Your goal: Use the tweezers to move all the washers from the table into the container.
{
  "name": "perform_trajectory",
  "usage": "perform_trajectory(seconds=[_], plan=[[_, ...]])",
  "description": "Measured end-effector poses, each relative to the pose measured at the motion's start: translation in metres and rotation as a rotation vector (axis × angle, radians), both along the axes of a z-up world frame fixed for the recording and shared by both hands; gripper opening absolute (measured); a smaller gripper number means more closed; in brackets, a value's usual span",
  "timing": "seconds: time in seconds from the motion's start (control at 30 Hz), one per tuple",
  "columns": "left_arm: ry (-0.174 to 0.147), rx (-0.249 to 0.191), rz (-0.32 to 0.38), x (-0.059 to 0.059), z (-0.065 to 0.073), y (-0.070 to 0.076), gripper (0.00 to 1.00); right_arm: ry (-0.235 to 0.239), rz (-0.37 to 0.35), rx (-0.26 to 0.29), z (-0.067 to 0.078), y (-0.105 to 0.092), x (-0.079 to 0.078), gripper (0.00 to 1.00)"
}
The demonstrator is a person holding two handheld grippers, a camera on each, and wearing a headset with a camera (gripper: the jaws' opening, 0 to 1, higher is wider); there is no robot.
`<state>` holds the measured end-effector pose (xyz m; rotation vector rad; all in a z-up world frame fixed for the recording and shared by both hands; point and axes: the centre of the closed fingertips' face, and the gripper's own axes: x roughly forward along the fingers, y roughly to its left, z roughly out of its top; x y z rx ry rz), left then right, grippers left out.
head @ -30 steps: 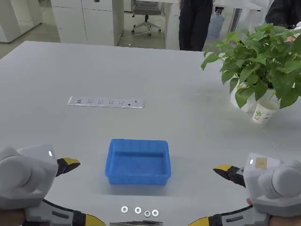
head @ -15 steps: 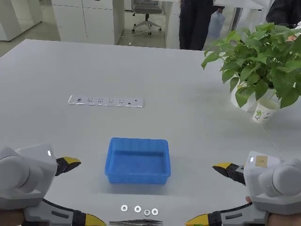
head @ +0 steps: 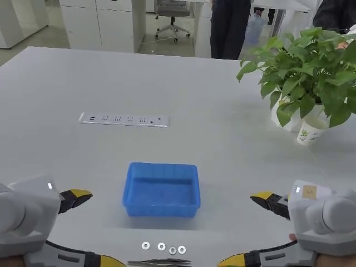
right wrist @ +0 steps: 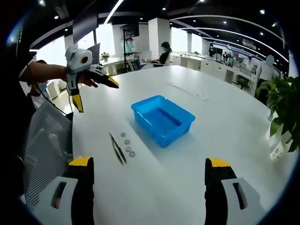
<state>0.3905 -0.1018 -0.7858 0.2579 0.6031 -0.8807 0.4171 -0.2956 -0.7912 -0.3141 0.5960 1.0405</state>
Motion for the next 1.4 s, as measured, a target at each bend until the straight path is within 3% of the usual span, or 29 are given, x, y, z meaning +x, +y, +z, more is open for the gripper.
perform_trajectory(seconds=[0.37,0.83,1.4], plan=[[-0.023,-0.039,0.028,0.001,0.005,0.001,0.99,-0.007,0.002,0.018,0.001,0.002,-0.001,1.00],[-0.027,-0.027,0.004,-0.002,0.002,-0.001,0.96,-0.011,0.009,0.006,-0.001,0.000,-0.003,1.00],[-0.032,0.034,-0.118,-0.009,-0.009,-0.012,0.79,-0.031,0.073,-0.022,-0.006,0.003,-0.005,0.93]])
